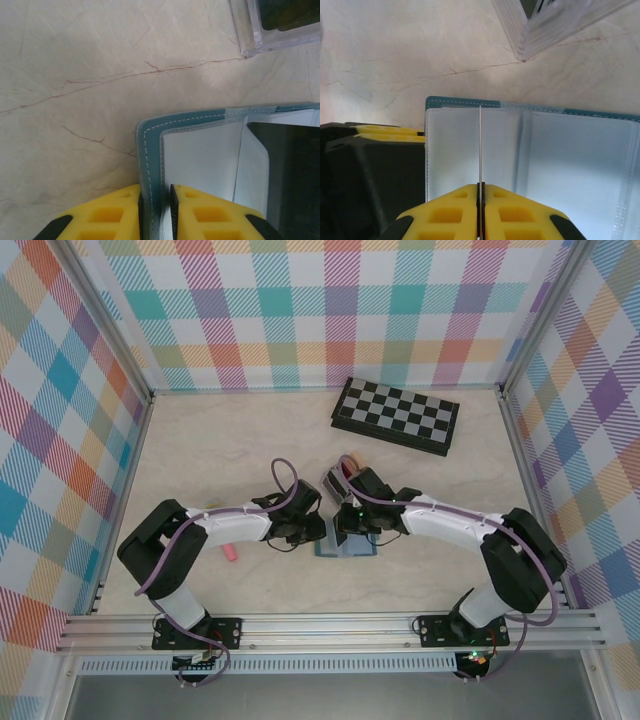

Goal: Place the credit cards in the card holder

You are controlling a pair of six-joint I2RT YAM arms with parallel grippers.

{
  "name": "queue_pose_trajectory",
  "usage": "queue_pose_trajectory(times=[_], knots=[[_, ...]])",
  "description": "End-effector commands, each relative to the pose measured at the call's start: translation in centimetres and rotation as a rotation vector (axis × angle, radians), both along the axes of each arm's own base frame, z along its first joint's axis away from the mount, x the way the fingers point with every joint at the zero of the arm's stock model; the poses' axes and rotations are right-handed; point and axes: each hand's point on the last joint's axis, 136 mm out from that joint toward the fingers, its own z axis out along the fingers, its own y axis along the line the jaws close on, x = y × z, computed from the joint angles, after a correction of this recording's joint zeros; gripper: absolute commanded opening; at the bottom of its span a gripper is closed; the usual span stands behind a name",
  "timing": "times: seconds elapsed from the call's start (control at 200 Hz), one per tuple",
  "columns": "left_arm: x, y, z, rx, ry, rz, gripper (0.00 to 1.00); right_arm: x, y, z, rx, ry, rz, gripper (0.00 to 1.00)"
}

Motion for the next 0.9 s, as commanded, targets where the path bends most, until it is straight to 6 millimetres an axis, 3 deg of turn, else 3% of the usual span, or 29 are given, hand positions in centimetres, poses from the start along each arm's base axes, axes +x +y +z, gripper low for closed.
queue_pose_trajectory(times=[0.0,0.2,0.29,0.39,0.685,0.895], knots=[[0.2,1.2,1.0,0.013,-0.037,0.041,0.27,-0.6,0.0,-2.0,0.013,0.054,-0.033,0.1],[-0.4,3.5,1.9,0.026,-0.075,0.117,0.45,-0.9,-0.3,-3.6,0.028,0.089,-0.059,0.1],[-0.3,3.1,2.6,-0.017,-0.1,0.111,0.54,-1.0,0.0,-3.7,0.044,0.1,-0.057,0.1],[-0.2,2.2,2.5,-0.035,-0.096,0.076,0.56,-0.9,-0.1,-3.6,0.046,0.098,-0.062,0.1],[0.1,0.2,0.2,-0.022,-0.025,0.005,0.37,0.0,-1.6,-1.5,0.088,0.051,-0.102,0.11],[-0.2,0.2,-1.3,0.006,0.018,-0.008,0.26,-0.2,-2.7,-1.5,0.103,0.044,-0.117,0.12]])
